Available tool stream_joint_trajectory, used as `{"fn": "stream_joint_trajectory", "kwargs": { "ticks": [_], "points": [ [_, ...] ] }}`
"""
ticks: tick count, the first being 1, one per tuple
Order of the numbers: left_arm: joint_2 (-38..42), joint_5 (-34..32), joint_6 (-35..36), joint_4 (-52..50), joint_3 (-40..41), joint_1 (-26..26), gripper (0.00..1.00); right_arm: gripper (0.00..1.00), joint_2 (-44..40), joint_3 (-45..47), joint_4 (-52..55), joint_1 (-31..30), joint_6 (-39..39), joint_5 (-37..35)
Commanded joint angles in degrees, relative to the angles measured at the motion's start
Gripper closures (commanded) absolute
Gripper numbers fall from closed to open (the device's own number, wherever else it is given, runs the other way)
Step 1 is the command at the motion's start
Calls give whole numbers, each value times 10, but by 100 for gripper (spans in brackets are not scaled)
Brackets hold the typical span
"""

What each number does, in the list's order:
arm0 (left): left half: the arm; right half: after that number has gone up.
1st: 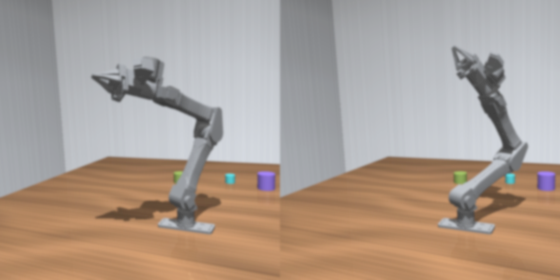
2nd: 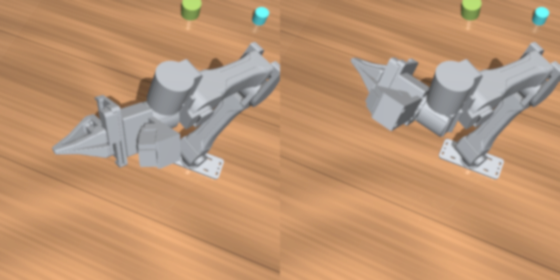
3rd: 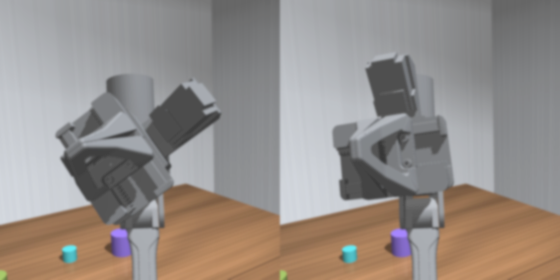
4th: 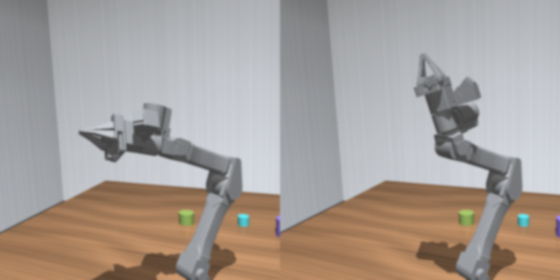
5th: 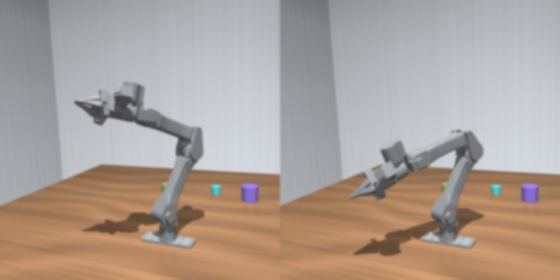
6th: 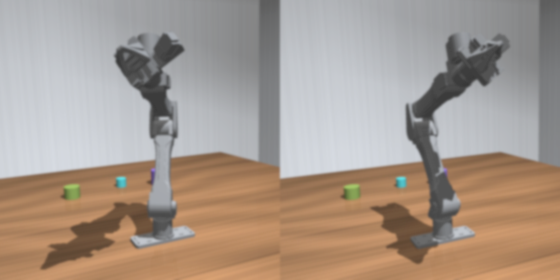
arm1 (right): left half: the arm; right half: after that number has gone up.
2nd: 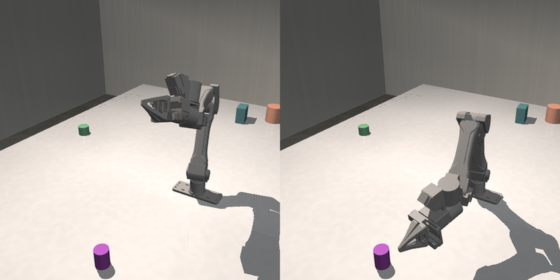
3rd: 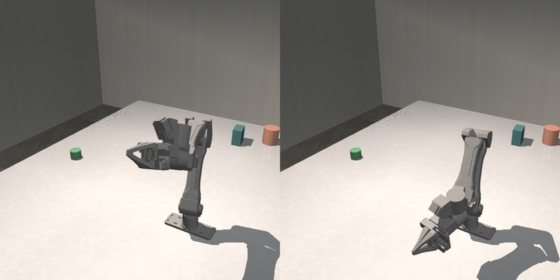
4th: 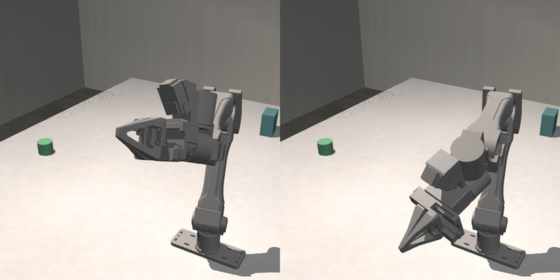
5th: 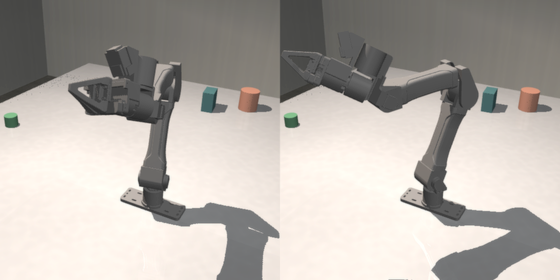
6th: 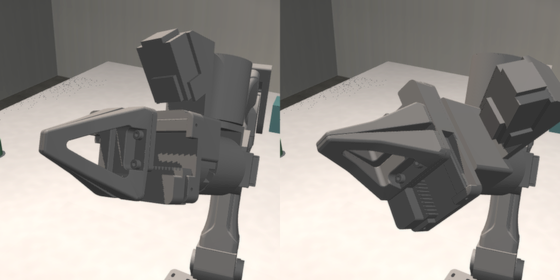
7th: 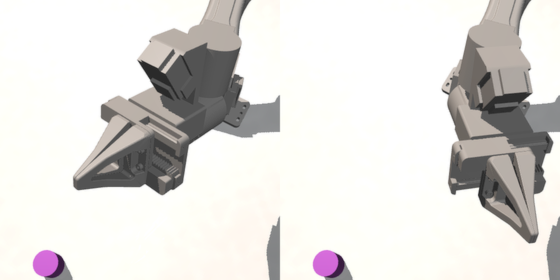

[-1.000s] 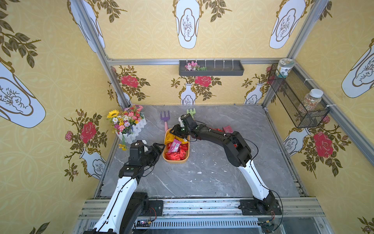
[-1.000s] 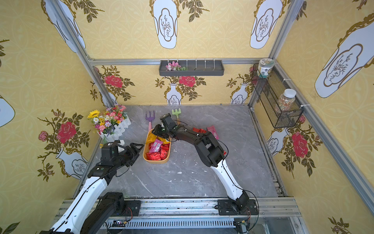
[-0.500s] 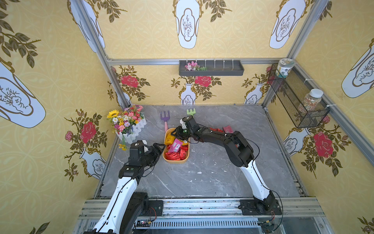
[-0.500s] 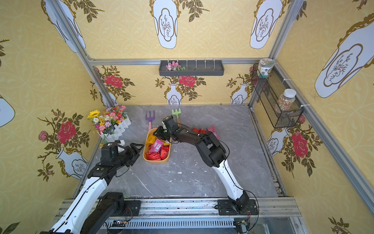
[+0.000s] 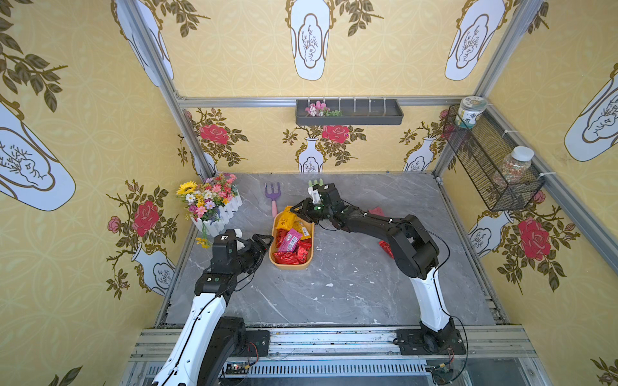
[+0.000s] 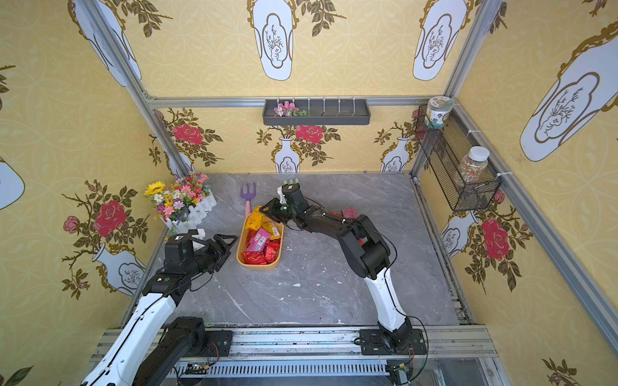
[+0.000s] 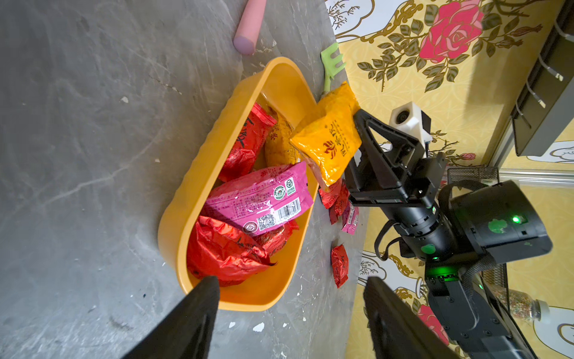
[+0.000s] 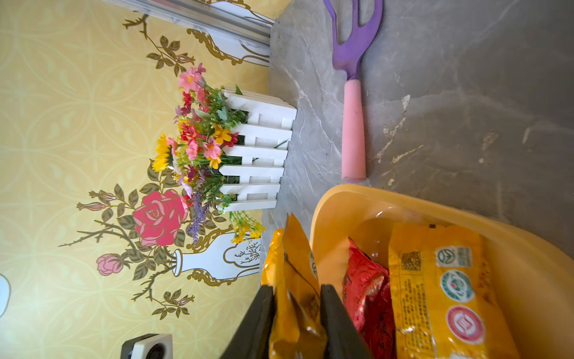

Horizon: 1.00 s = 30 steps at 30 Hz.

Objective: Take the tea bags out of the storage box
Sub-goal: Pick up the tea bag from the storage box, then place the tea bag at the center of the board.

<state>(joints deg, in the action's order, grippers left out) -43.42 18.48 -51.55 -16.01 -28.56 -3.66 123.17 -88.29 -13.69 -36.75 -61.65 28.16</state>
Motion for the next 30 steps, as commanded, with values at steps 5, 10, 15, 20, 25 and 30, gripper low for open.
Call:
{"fn": "stream_joint_trajectory", "kwargs": {
  "ticks": [5, 10, 15, 20, 25, 30],
  "points": [
    [6, 14, -11, 5, -15, -12, 22, 71, -91, 111, -79, 38, -21, 33],
    [-2, -32, -26, 5, -33, -87, 23, 73, -178, 212, -85, 80, -8, 78],
    [-14, -61, -46, 23, -39, -143, 23, 73, -285, 323, -56, 141, 27, 122],
    [-26, -72, -60, 41, -41, -175, 23, 71, -390, 380, 94, 194, 133, 130],
    [-38, -81, -64, 52, -50, -196, 23, 72, -438, 414, 202, 248, 220, 127],
    [-46, -84, -66, 59, -52, -208, 23, 72, -428, 451, 223, 314, 266, 139]
  ]
}}
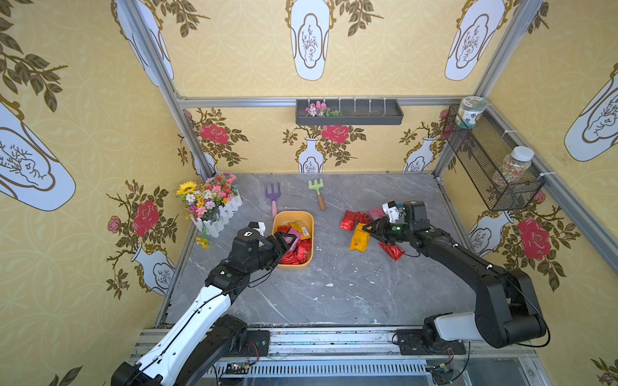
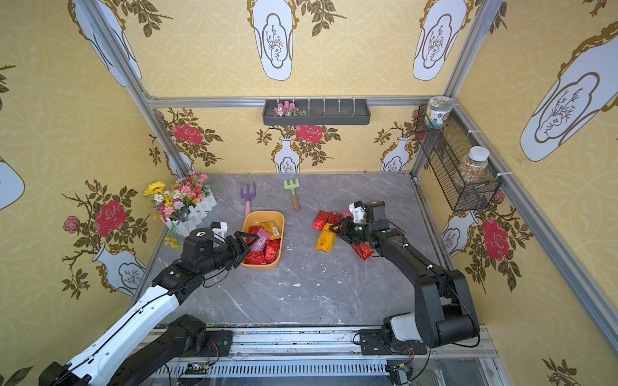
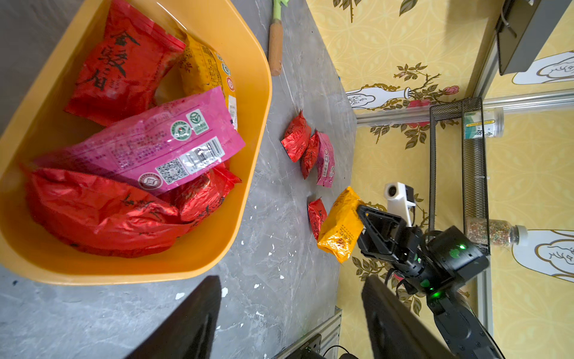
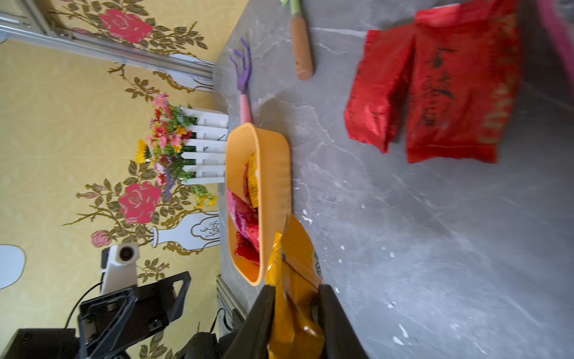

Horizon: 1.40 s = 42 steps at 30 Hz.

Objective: Take the tea bags out of the storage box
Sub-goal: Place the tea bag at the center of the board.

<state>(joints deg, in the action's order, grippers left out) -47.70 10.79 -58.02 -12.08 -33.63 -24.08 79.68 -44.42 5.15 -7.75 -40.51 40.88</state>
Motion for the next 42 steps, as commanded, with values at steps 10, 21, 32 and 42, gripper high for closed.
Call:
{"fn": "stream_joint_trajectory", "kwargs": {
  "ticks": [10, 21, 32, 42],
  "points": [
    [-12, -8, 3, 24, 6, -8, 23, 75, 91, 27, 21, 77, 103, 9],
    [-89, -76, 105, -78, -71, -9, 23, 72, 104, 3, 54, 69, 133, -73],
    [-171, -160, 191, -135, -144, -36, 24, 64, 96, -37, 95, 13, 148, -162],
    [-240, -215, 248, -158, -167, -61, 21, 49, 86, -76, 137, -7, 172, -217]
  ]
}}
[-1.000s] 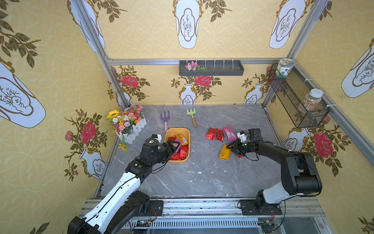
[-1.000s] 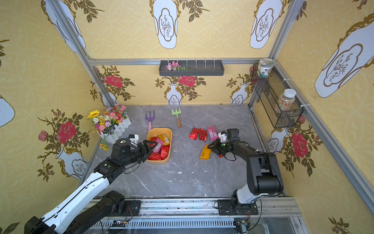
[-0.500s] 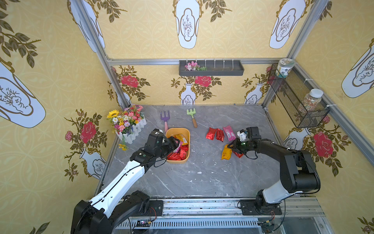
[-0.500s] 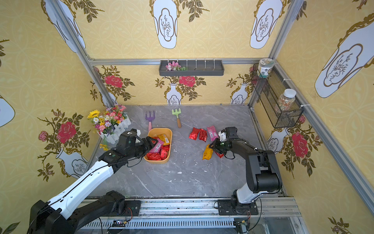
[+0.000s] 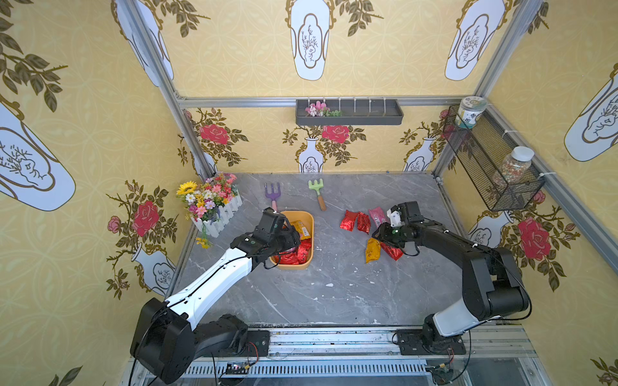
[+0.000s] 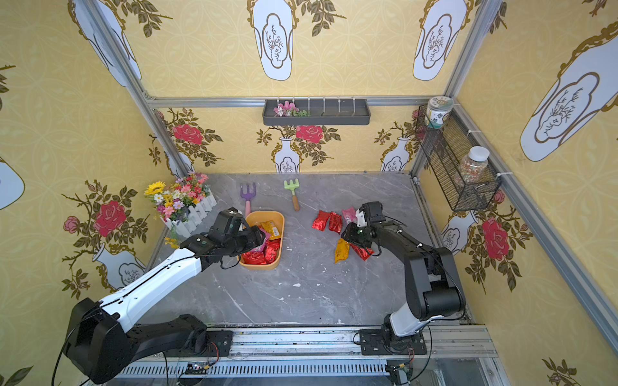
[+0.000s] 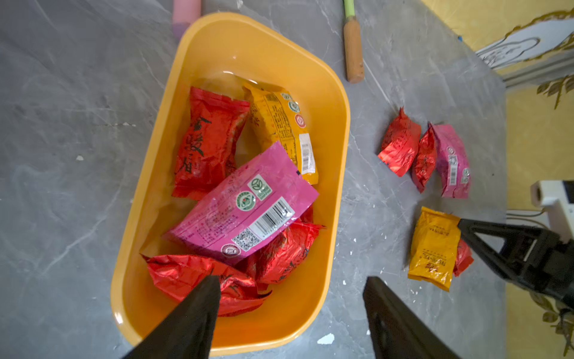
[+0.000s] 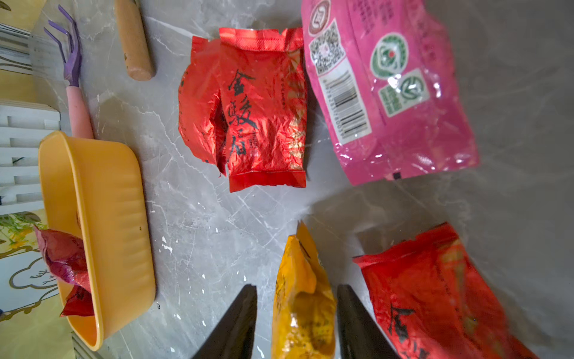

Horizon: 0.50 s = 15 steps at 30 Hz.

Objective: Take the tea bags out of the storage box
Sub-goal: Place the tea bag at the center of the board.

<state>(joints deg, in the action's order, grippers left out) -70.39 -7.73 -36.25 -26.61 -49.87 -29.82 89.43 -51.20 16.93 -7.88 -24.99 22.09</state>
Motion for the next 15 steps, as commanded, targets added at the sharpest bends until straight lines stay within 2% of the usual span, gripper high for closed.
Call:
{"fn": "stream_joint_trajectory", "kwargs": {
  "ticks": [1, 9, 15],
  "points": [
    [-18, -34, 35, -13, -6, -6, 21, 48, -16, -11, 25, -10, 20, -36],
    [-57, -63, 90, -26, -34, -9, 19, 40, -108, -34, 90, -56, 42, -105],
    [-87, -80, 142, -35, -60, -9, 17, 32, -200, -47, 121, -110, 66, -87]
  ]
}}
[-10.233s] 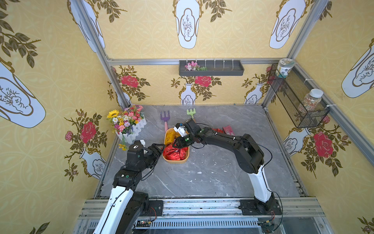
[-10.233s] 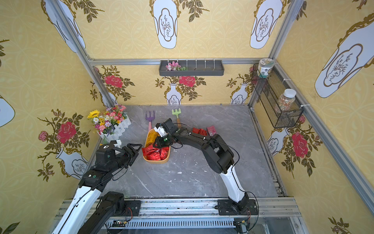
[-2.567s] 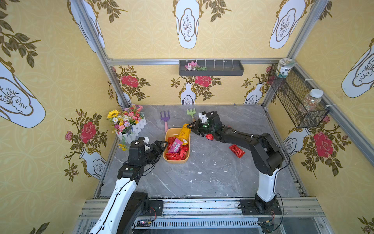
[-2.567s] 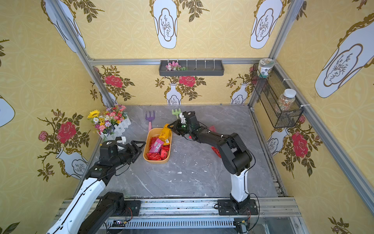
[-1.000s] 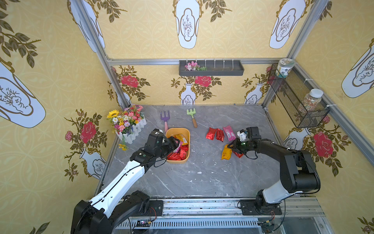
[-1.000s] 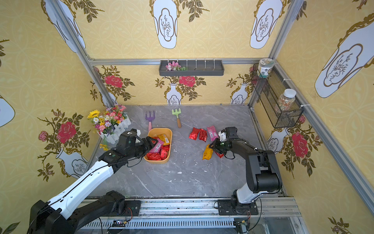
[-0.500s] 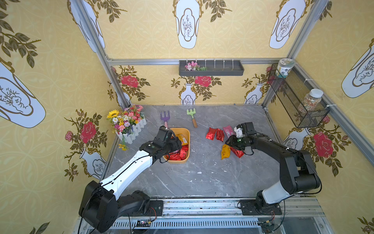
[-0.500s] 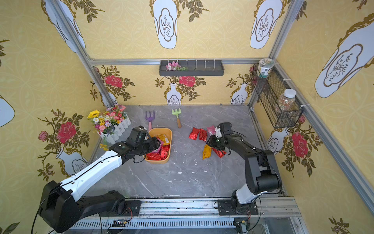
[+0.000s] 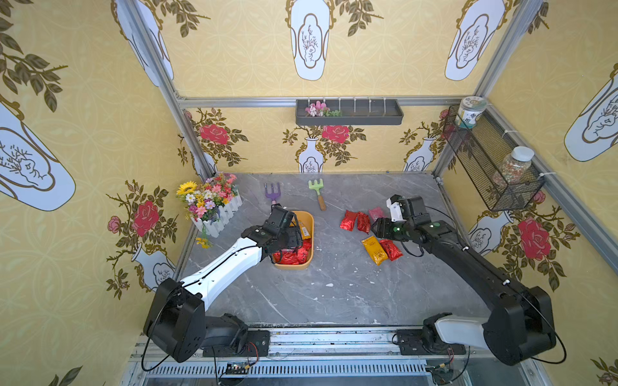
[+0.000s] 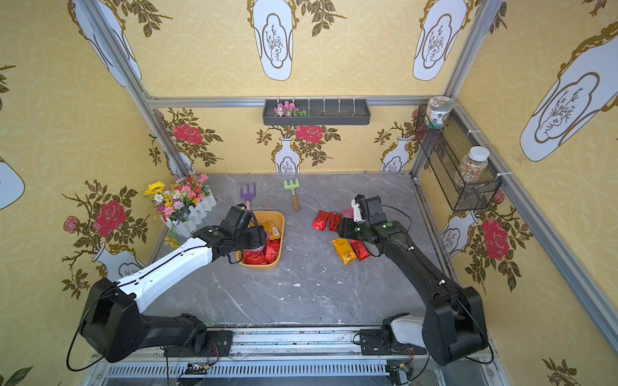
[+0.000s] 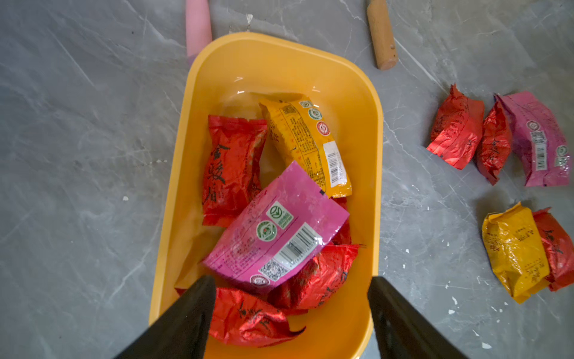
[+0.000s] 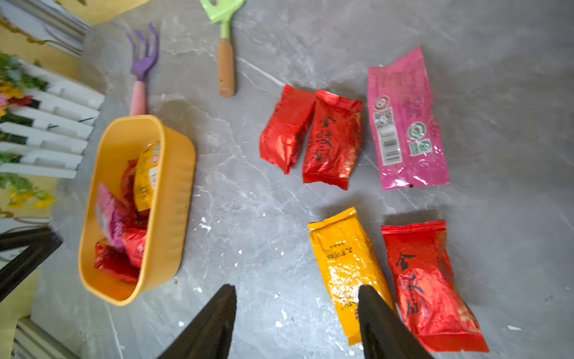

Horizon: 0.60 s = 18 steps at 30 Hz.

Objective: Take the tea bags out of the storage box
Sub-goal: Place the tea bag at the center of the board, then pick up the tea bag from the storage box.

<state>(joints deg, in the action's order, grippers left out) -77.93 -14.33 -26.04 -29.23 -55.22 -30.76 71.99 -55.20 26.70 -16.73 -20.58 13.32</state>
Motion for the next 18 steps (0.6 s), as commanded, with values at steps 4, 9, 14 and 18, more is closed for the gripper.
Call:
{"fn": "stream_joint_trajectory", "kwargs": {
  "ticks": [4, 9, 14, 18],
  "points": [
    [-39, -5, 58, -8, -16, 0, 16, 31, -63, -3, 37, -84, 27, 8],
    [-72, 7, 77, -11, -26, 0, 15, 33, -82, 12, 34, -177, 14, 17],
    [-91, 9, 84, -12, -35, 1, 15, 34, -78, 41, -7, -248, -29, 12],
    [-106, 4, 96, -21, -46, 3, 15, 35, -55, 56, -42, -283, -54, 1]
  ]
}}
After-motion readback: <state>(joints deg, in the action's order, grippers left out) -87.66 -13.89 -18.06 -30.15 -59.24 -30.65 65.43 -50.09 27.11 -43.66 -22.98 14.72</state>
